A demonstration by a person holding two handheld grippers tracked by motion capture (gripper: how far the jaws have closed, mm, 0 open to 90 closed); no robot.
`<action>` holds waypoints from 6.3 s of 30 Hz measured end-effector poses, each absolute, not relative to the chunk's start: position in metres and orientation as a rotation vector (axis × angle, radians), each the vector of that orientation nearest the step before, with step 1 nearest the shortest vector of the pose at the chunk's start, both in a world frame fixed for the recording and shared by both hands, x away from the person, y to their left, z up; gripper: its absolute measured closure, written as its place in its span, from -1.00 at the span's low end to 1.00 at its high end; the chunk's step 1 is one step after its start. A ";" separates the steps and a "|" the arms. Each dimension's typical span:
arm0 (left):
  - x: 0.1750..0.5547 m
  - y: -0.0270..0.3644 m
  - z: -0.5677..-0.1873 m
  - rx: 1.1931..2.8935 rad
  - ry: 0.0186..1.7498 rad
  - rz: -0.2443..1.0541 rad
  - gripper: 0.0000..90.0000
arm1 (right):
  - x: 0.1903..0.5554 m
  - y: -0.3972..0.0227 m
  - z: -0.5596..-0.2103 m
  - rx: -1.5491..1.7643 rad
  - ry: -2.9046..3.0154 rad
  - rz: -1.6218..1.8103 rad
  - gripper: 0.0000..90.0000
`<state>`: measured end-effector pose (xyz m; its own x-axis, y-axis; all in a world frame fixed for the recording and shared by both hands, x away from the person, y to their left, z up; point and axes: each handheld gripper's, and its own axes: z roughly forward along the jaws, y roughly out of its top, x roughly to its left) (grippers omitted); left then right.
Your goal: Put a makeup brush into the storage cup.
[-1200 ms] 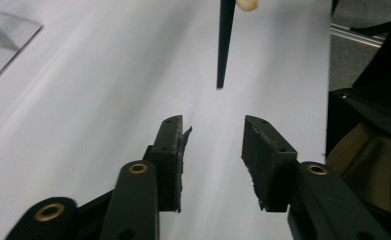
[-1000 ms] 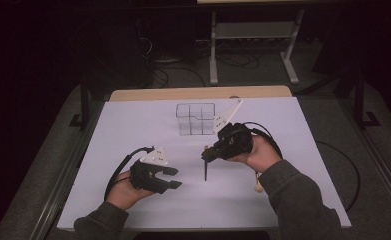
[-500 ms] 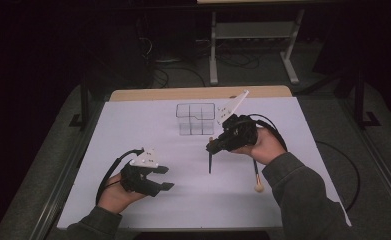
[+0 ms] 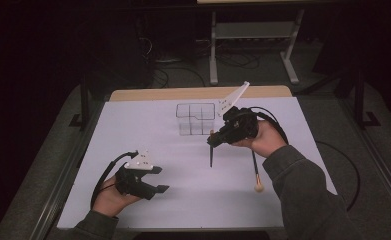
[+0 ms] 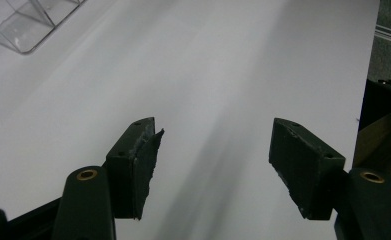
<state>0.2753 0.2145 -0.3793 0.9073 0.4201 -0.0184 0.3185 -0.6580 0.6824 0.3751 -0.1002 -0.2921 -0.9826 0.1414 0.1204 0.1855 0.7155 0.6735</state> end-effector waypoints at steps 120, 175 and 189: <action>0.274 0.243 -0.374 2.262 0.575 0.210 -0.48 | 0.518 -0.034 -0.239 -0.443 -2.913 -1.086 0.83; 0.274 0.243 -0.374 2.268 0.566 0.208 -0.50 | 0.536 -0.031 -0.265 -0.569 -2.969 -0.966 0.83; 0.275 0.242 -0.376 2.262 0.573 0.199 -0.50 | 0.536 -0.036 -0.280 -0.597 -2.958 -0.972 0.83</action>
